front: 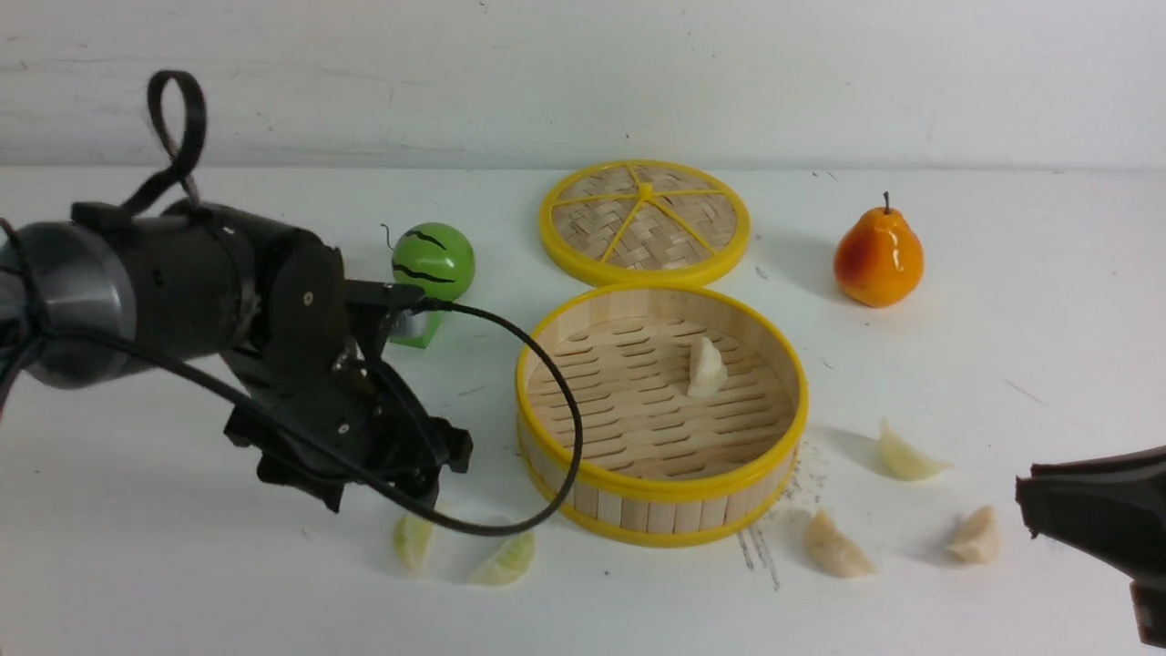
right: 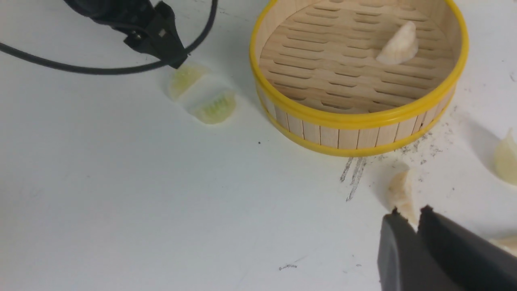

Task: Put the dumplings into the steamer on the white table.
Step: 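Reach for and grasp a dumpling on the table with the left gripper, then place the dumpling into the bamboo steamer basket with the left gripper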

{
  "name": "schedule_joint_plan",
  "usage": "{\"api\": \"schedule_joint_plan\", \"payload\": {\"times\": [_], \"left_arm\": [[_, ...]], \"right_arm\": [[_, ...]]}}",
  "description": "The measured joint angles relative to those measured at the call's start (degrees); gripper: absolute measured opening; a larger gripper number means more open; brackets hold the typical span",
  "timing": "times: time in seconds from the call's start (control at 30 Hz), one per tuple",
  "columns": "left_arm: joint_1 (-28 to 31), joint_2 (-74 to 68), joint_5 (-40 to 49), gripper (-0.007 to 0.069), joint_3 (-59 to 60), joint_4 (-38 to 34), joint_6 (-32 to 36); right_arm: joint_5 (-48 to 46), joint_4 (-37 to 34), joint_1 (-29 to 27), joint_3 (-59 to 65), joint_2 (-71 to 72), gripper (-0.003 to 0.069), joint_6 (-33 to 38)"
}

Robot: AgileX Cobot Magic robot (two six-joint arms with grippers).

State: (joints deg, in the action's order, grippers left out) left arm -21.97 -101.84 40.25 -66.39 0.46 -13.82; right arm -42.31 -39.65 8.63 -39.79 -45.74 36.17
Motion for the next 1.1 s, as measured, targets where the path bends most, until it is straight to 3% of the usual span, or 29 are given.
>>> {"api": "schedule_joint_plan", "payload": {"times": [0.2, 0.3, 0.33, 0.4, 0.67, 0.83, 1.1], "left_arm": [[0.0, -5.3, -1.6, 0.0528, 0.0, -2.4, 0.0], [0.0, -5.8, -1.2, 0.0405, -0.2, -2.2, 0.2], [0.0, -6.0, -0.2, 0.028, -0.6, -2.2, 0.2], [0.0, -5.9, 2.6, 0.018, -2.0, -2.6, 0.2], [-3.5, -3.2, 13.5, 0.0202, -20.1, -3.3, 0.3], [-7.8, -6.5, 14.0, 0.0202, -34.4, -3.7, 0.4], [-8.7, -22.3, 14.5, 0.0202, -50.8, -5.8, -0.4]], "right_arm": [[0.0, 0.0, 0.0, 0.0, 0.0, 0.0073, 0.0], [0.0, 0.0, 0.0, 0.0, 0.0, 0.0074, 0.0], [0.0, 0.0, 0.0, 0.0, 0.0, 0.0076, 0.0], [0.0, 0.0, 0.0, 0.0, 0.0, 0.0076, 0.0], [0.5, 0.0, 0.0, 0.0, 0.0, 0.0085, 0.0], [0.9, 0.0, 0.0, 0.0, 0.0, 0.009, 0.0], [0.8, 0.5, 0.0, 0.0, 0.0, 0.0095, 0.0]]}}
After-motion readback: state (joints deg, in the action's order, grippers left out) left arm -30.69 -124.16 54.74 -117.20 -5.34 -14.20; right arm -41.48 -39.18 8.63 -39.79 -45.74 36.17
